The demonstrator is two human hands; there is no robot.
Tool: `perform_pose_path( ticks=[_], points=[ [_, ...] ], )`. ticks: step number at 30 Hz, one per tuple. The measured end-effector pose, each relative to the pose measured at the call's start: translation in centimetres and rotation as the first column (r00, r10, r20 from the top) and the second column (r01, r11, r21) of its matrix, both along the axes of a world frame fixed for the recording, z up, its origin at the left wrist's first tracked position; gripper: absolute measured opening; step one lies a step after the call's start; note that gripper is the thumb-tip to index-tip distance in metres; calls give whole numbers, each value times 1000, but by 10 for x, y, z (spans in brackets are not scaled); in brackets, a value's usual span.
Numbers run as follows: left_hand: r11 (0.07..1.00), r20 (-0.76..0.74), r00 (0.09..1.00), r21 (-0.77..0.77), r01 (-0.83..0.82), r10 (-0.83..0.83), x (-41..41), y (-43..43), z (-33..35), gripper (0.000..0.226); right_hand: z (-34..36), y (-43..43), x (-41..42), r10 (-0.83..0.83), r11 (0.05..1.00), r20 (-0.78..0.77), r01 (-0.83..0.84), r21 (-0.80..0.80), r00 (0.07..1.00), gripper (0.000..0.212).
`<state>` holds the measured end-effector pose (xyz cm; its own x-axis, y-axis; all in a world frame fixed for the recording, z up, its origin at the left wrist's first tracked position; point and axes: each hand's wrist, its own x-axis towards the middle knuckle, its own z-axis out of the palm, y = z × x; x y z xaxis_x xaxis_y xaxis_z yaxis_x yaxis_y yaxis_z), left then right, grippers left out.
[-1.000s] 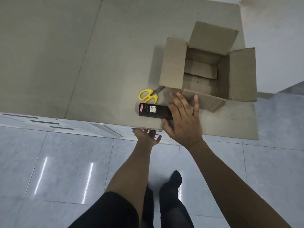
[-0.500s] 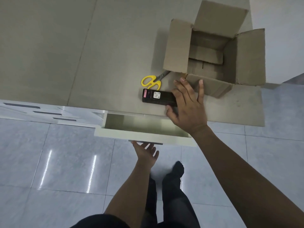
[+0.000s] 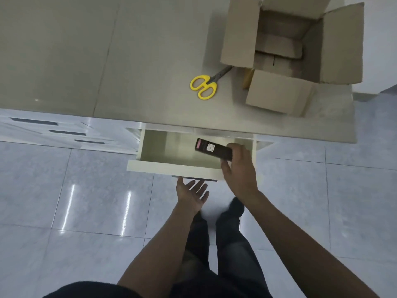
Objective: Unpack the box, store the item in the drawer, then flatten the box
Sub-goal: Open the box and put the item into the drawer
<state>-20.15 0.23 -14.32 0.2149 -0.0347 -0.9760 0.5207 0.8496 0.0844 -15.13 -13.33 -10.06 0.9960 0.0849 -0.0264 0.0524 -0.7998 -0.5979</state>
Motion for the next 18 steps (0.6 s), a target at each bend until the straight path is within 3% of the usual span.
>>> perform_pose_path(
  ticks=[2, 6, 10, 13, 15, 18],
  points=[
    [999, 9, 999, 10, -43, 43, 1, 0, 0, 58, -14, 0, 19, -52, 999, -146, 49, -22, 988, 33],
    [991, 86, 988, -36, -129, 131, -8, 2, 2, 49, -33, -3, 38, 30, 989, -360, -79, -124, 933, 42],
    [984, 110, 980, -78, -157, 165, -14, 6, 2, 53, -35, -10, 41, 70, 968, -428, -165, -191, 901, 48],
    [981, 99, 977, -58, -183, 188, -4, 4, 4, 52, -26, -10, 37, 80, 976, -338, -143, -165, 938, 36],
    [982, 96, 978, -42, -184, 187, 6, 0, 6, 51, -20, -9, 32, 162, 963, -165, -192, -188, 973, 25],
    [983, 132, 975, -41, -177, 181, 27, -3, 8, 52, -11, -7, 28, 290, 930, 45, -271, -248, 956, 18]
  ],
)
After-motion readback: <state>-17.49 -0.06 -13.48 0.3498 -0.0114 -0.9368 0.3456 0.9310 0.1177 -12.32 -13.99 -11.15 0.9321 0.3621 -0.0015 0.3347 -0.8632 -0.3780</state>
